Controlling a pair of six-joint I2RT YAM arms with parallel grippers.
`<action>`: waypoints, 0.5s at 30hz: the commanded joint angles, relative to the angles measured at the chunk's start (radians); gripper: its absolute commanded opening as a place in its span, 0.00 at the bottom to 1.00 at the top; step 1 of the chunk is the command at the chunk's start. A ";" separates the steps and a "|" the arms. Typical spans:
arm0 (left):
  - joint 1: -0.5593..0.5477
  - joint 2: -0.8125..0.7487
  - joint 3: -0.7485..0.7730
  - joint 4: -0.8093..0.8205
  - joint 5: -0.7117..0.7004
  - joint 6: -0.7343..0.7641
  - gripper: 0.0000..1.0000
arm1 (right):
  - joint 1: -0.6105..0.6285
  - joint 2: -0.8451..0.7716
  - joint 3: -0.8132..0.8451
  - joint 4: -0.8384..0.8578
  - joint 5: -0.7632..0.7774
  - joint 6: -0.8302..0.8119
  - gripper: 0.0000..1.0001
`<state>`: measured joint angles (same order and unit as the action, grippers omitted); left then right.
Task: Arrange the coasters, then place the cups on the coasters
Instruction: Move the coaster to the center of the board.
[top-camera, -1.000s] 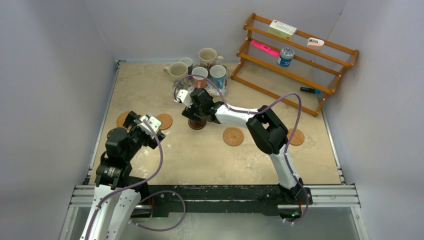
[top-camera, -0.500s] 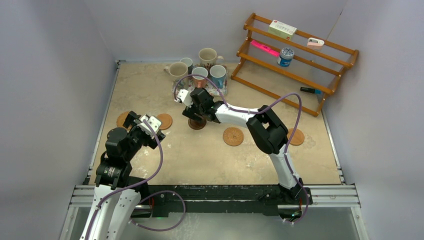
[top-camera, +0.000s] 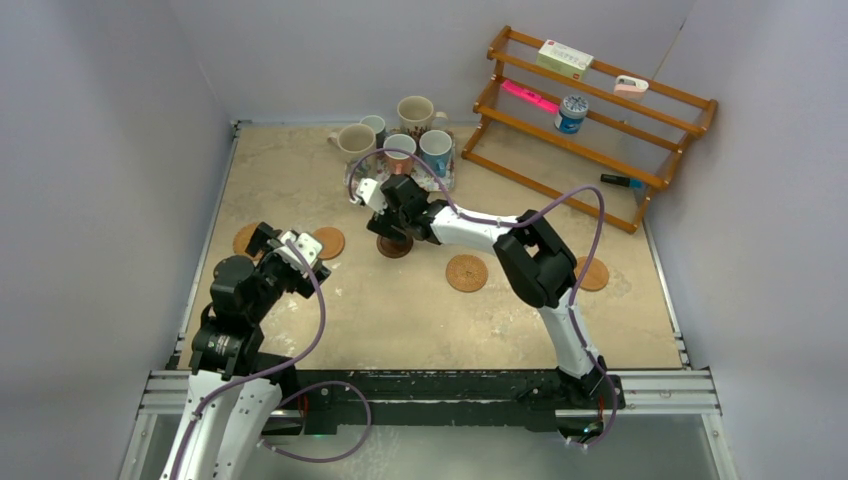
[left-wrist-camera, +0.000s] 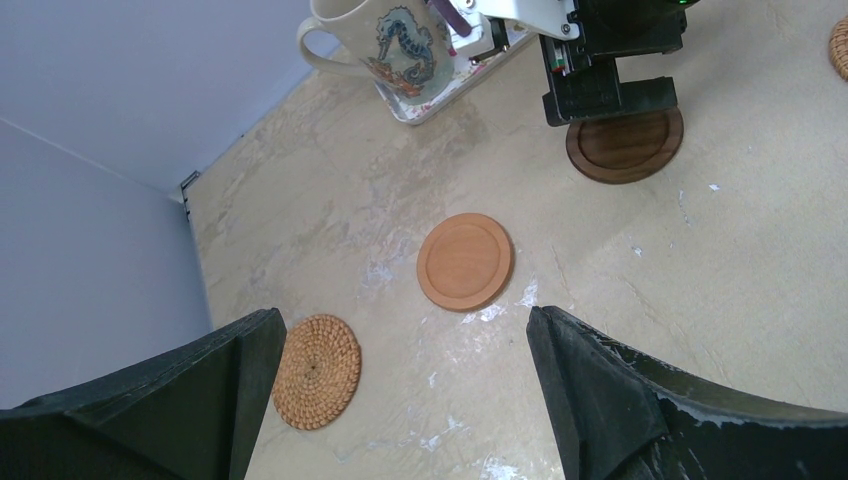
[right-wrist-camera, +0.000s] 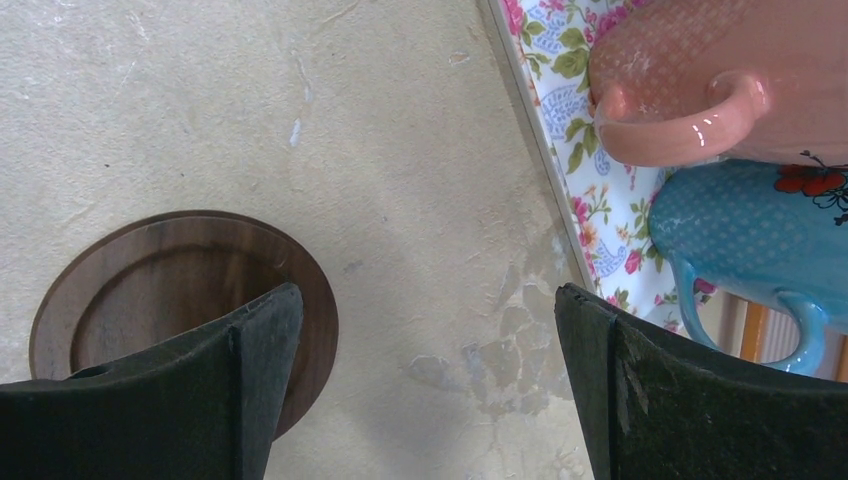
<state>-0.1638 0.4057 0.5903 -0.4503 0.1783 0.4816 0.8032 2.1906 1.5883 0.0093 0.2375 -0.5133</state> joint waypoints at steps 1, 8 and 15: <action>0.007 0.000 -0.012 0.037 0.003 -0.011 1.00 | -0.013 -0.033 0.030 -0.130 -0.052 -0.006 0.99; 0.007 0.120 0.061 0.056 0.019 0.012 1.00 | -0.033 -0.211 0.041 -0.280 -0.213 0.031 0.99; 0.007 0.356 0.178 0.082 0.015 0.094 1.00 | -0.130 -0.463 -0.164 -0.326 -0.324 0.066 0.99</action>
<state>-0.1638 0.6746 0.6983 -0.4267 0.1791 0.5167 0.7357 1.8748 1.5280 -0.2588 -0.0029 -0.4774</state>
